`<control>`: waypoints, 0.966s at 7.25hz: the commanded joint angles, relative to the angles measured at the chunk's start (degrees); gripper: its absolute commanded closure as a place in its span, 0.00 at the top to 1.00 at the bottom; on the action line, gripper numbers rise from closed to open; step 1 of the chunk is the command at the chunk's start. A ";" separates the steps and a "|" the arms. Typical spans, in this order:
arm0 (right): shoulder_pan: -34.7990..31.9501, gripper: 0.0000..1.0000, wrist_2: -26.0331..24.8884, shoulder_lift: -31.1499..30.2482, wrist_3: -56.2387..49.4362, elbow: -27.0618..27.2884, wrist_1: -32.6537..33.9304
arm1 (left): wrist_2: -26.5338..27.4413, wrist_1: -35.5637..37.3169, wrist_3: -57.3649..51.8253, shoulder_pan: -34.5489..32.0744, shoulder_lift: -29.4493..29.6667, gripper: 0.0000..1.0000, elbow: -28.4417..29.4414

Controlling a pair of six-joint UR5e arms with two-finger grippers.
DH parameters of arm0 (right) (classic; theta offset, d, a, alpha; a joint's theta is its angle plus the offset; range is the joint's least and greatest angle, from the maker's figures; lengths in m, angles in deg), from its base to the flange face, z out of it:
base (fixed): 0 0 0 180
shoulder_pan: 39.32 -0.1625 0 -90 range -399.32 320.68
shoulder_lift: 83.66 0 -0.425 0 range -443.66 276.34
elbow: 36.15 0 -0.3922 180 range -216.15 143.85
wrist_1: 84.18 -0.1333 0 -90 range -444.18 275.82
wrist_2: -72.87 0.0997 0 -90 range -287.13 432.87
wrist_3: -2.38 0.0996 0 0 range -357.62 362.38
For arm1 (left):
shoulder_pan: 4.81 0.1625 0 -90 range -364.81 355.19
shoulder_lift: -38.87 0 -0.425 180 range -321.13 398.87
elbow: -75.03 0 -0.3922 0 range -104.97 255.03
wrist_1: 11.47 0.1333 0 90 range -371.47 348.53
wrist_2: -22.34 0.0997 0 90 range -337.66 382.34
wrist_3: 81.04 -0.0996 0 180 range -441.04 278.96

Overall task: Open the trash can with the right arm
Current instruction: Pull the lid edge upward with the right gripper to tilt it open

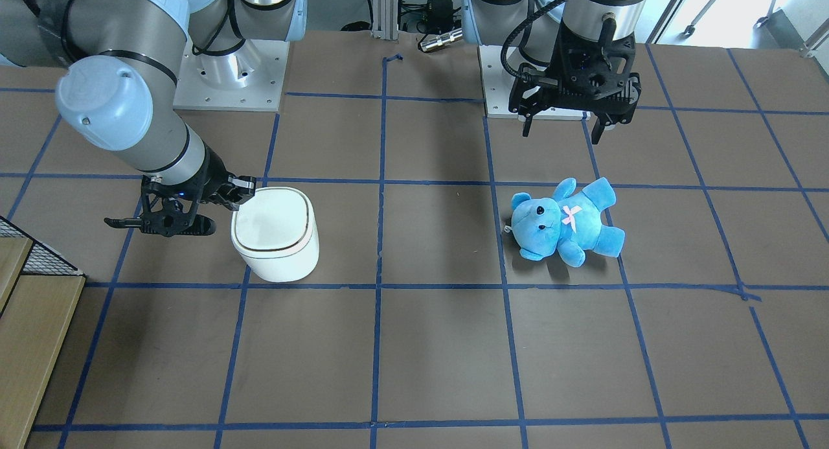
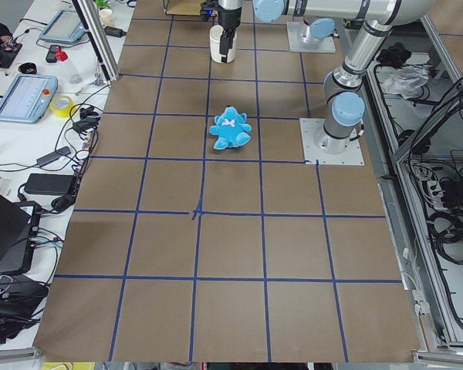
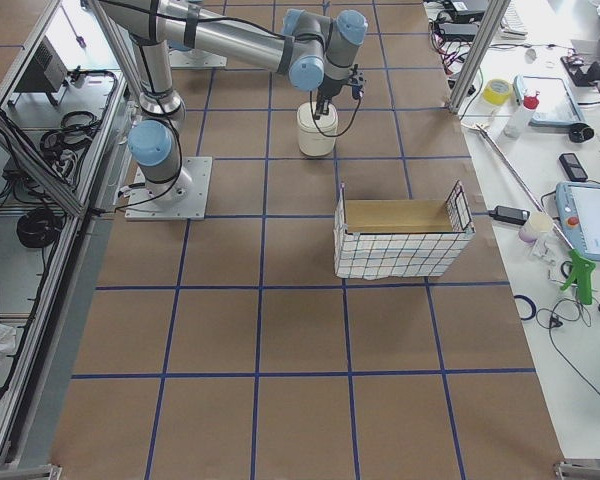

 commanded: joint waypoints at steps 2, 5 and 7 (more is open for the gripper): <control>0.00 0.00 1.33 0.66 0.22 0.50 0.29 | 0.00 0.00 0.00 0.00 0.00 1.00 0.00; 0.00 0.00 1.33 1.19 0.22 1.56 1.87 | 0.00 0.00 0.00 0.00 0.00 1.00 0.00; 0.00 0.00 1.33 1.80 0.30 1.56 1.96 | 0.00 0.00 0.00 0.00 0.00 1.00 0.00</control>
